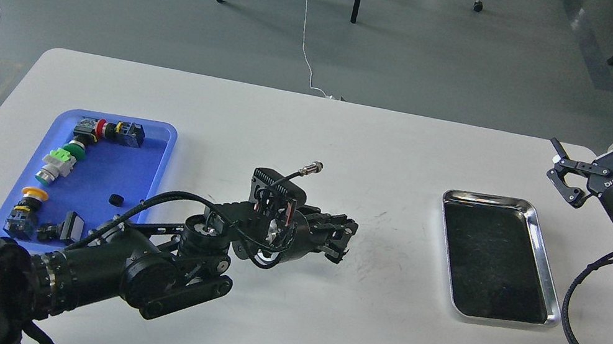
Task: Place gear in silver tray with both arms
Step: 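Lower the gear and open the left gripper on the table between trays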
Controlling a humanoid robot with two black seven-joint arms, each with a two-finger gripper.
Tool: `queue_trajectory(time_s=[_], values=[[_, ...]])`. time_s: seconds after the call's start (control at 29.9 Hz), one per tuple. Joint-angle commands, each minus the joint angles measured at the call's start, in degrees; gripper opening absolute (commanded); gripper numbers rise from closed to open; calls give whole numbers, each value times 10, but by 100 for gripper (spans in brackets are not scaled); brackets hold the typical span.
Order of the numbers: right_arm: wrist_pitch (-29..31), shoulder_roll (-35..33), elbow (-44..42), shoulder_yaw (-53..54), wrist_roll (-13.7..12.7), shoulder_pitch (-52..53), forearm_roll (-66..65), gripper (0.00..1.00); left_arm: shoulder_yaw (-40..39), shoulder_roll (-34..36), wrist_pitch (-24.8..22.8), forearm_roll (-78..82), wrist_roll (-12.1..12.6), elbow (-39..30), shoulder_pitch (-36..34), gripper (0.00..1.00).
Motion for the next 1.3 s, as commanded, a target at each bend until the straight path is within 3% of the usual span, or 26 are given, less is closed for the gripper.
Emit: queue_trajectory(time_s=[0.0,0.3,0.47,0.74,0.8,0.87,1.04,1.27], values=[[0,1,0,0,1,0,0,99,-1,0,1,-3,-1,-6,9,11],[0,3,0,1,1,0,0,99,-1,0,1,-3,-2,-23,33,13],[0,7,0,0,1,0,0,99,-1,0,8,-7,-10,-24,37,22],[3,9,2,-1,0,0,0,99,-2,0,12,-20,-32,-33,42,50],[4,9,1,-1,0,1,0,99,-2,0,20,-61,-31,-41,42,79],[3,9,1,-1,0,3,0,99,-1,0,37,-105,-30,-49,40,97],[6,1,0,-31,5,14,0,99,-26,0,52,-169,-28,-62,32,98],[8,-24,1,-80,4,77,-3,99,-164,0,48,-240,-24,-78,10,98]])
